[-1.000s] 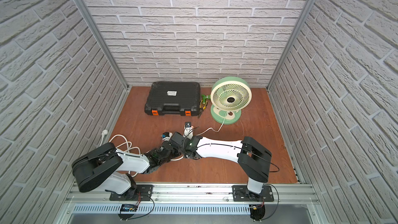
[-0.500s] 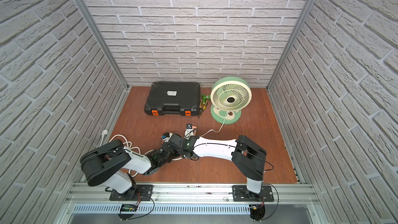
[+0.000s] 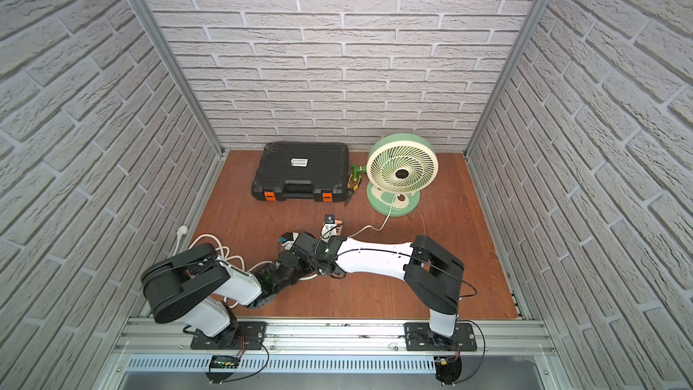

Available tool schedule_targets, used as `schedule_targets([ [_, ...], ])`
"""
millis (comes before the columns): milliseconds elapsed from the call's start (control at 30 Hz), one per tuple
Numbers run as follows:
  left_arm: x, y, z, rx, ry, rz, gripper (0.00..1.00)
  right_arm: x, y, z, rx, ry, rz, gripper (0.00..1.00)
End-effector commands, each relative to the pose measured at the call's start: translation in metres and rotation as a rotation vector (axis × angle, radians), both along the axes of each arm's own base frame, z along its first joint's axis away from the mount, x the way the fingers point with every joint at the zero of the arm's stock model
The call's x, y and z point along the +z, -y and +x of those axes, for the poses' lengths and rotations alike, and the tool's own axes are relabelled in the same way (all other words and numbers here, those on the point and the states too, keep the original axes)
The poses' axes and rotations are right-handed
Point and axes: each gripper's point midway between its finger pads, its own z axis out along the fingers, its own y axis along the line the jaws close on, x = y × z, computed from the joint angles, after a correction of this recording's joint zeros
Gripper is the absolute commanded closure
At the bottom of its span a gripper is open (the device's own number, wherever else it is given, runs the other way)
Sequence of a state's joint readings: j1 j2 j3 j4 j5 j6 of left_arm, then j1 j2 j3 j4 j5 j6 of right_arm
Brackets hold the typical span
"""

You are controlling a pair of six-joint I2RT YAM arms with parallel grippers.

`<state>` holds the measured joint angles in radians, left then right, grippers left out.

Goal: Plug the desk fan into the power strip
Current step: Insert the plug into the socket.

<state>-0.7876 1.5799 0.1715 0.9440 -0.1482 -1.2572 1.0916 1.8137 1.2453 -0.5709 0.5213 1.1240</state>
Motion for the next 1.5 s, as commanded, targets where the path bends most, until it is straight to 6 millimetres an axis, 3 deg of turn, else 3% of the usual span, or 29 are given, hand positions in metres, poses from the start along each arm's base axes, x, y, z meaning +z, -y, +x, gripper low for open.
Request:
schedule_targets([
  [0, -0.009, -0.006, -0.006, 0.001, -0.007, 0.032, 1.0, 0.015, -0.003, 0.001, -0.034, 0.019, 0.018, 0.97],
  [233, 0.003, -0.008, -0.006, 0.007, 0.031, 0.001, 0.99, 0.011, -0.009, 0.002, -0.05, -0.004, 0.015, 0.97],
  [433, 0.02, -0.014, -0.005, 0.013, 0.069, 0.018, 0.79, 0.013, -0.008, 0.004, -0.069, -0.009, -0.011, 0.97],
  [533, 0.032, -0.02, -0.006, 0.02, 0.092, 0.041, 0.74, 0.012, -0.008, 0.004, -0.071, -0.015, -0.016, 0.97],
  [800, 0.047, -0.047, -0.013, 0.053, 0.121, 0.155, 0.68, 0.024, 0.016, 0.007, -0.11, 0.012, -0.013, 0.97],
  [1067, 0.044, -0.057, -0.015, 0.08, 0.101, 0.162, 0.89, 0.019, 0.003, 0.003, -0.101, -0.034, -0.008, 0.97],
  [1467, 0.046, -0.073, -0.024, 0.097, 0.105, 0.186, 0.91, 0.013, -0.012, 0.011, -0.096, -0.015, -0.03, 0.97],
])
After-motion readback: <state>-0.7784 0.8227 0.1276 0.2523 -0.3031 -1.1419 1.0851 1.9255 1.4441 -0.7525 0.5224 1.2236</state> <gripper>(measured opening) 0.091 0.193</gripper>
